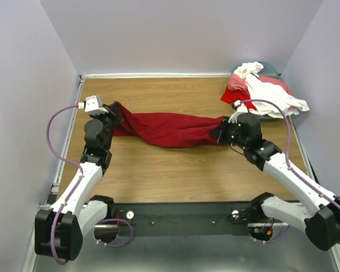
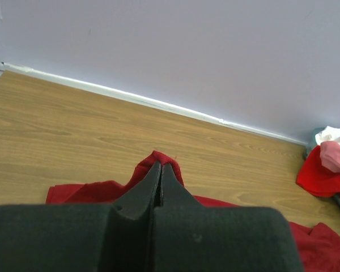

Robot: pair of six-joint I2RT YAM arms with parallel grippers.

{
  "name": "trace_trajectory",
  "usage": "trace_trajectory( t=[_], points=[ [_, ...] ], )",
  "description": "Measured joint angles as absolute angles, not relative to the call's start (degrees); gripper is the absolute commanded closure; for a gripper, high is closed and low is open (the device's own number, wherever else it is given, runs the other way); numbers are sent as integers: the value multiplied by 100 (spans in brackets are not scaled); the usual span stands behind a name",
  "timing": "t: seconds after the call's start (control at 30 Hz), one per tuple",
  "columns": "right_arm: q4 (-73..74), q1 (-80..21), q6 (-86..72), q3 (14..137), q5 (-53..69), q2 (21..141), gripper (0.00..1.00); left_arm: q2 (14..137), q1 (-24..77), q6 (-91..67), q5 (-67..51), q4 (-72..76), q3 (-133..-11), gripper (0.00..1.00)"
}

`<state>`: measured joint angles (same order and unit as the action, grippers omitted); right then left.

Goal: Fold and stack the t-shirts
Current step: Flatten the tshirt out

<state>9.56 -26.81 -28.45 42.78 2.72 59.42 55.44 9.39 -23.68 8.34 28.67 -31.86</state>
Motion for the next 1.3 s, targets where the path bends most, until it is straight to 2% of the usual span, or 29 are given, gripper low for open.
trace_trajectory(
  t=[0.07,0.13,0.2,0.23,0.33,0.5,0.77,0.83,0.9,1.03,1.3],
  points=[
    [1002,-2943,-2749,4235,399,5986,86,5468,939,-2368,834,2867,-3186,100],
    [1066,-3319,-2729,4125,454,6141,72,5398,939,-2368,836,2867,-3186,100],
    [1203,-3964,-2759,3975,502,6451,64,5365,939,-2368,836,2864,-3183,100],
    [1409,-4381,-2790,3942,508,6737,56,5358,939,-2366,838,2864,-3183,100],
    [1927,-5054,-2856,4088,451,7411,42,5349,939,-2366,838,2860,-3183,100],
    [2237,-5137,-2891,4587,141,7961,28,5347,939,-2366,838,2858,-3183,100],
    [2217,-5131,-3533,4547,-1223,7920,23,5347,939,-2368,836,2858,-3183,100],
    [2182,-5127,-3739,4285,-1533,7717,26,5349,939,-2368,836,2858,-3183,100],
    [2082,-5085,-3909,3948,-1798,7415,35,5352,939,-2375,834,2860,-3183,100],
    [1721,-4954,-4064,3579,-2047,7109,41,5374,939,-2390,823,2860,-3183,100],
    [410,-4298,-4032,3354,-1704,7282,44,5367,939,-2390,794,2860,-3181,100]
  ],
)
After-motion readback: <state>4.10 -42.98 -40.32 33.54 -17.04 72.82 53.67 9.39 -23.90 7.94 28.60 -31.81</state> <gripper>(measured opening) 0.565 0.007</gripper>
